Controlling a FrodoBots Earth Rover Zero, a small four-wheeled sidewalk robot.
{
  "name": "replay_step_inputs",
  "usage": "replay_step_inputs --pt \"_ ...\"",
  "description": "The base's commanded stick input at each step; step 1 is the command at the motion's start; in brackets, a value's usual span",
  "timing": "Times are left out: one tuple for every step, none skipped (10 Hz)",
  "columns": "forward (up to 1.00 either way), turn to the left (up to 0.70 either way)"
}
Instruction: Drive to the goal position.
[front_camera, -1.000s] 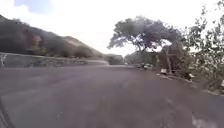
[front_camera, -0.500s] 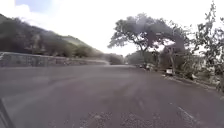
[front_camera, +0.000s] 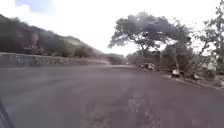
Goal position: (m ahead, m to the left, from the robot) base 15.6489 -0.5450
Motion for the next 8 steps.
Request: replay_step_inputs --pt "1.0 0.0" --pt "1.0 0.0" --pt "1.0 0.0" --pt "1.0 0.0" --pt "1.0 0.0" --pt "1.0 0.0" --pt "1.0 0.0" --pt "1.0 0.0"
